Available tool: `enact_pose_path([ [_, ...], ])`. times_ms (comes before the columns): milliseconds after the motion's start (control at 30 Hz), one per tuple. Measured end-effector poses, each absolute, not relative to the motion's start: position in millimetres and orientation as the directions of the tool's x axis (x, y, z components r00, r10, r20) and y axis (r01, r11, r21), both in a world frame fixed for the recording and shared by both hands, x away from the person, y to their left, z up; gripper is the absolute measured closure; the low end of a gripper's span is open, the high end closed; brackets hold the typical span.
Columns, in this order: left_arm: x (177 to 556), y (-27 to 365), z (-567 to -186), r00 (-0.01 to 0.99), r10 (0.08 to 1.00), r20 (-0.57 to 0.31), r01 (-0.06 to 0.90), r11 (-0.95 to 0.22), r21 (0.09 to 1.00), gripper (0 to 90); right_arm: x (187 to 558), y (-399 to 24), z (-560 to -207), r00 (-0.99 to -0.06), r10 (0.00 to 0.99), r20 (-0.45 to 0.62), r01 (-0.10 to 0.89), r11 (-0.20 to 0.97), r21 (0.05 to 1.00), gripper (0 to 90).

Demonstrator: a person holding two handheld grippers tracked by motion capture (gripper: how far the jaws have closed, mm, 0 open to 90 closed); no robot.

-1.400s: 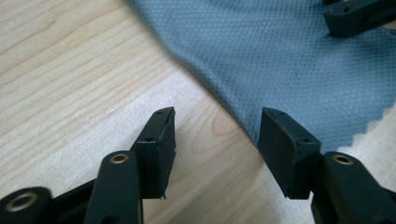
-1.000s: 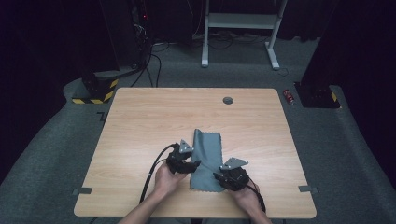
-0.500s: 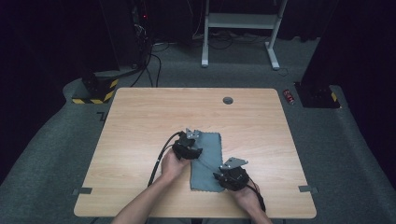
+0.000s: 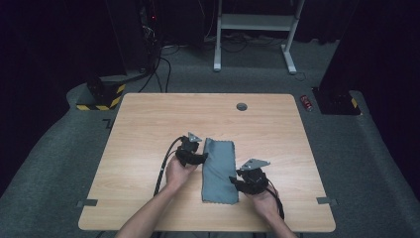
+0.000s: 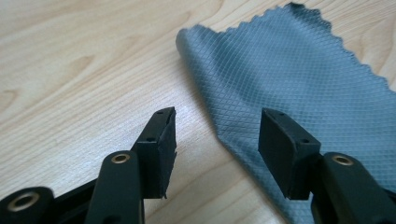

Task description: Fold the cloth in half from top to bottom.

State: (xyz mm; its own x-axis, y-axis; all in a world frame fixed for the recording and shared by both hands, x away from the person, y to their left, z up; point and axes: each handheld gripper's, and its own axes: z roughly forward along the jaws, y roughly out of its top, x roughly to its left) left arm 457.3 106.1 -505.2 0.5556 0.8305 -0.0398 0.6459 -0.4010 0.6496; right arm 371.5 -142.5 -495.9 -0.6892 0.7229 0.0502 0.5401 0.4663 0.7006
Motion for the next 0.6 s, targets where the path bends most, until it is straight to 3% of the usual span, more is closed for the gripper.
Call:
enact_pose_path([
  [233, 470.8, 110.2, -492.1, 0.534, 0.841, -0.084, 0.656, -0.35, 0.669, 45.7, 391.9, -144.3, -484.2, -0.665, 0.746, 0.048, 0.543, 0.438, 0.716, 56.0],
  [600, 493.9, 109.5, -496.3, 0.469, 0.875, -0.122, 0.699, -0.284, 0.656, 48.3, 454.6, -138.4, -483.3, -0.557, 0.825, 0.095, 0.636, 0.35, 0.688, 69.4],
])
